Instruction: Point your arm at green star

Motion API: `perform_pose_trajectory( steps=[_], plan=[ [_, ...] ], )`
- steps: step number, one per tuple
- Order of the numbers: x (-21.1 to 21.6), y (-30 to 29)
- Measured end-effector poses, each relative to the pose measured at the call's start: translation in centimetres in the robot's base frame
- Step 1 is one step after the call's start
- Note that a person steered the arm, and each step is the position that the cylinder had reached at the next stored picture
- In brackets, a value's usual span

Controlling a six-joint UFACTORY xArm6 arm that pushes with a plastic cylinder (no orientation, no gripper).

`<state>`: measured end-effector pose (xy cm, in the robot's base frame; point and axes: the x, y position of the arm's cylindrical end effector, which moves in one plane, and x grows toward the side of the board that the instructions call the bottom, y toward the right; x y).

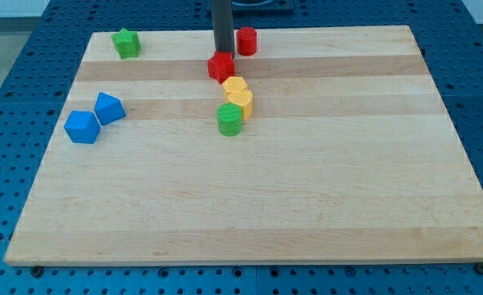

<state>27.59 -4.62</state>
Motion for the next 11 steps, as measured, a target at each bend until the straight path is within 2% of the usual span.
perform_pose_trajectory(
  steps=[2, 7, 9, 11],
  plan=[
    [6.1, 0.0],
    [18.2, -0.7],
    [17.1, 4.2],
    [12.2, 7.6]
  ],
)
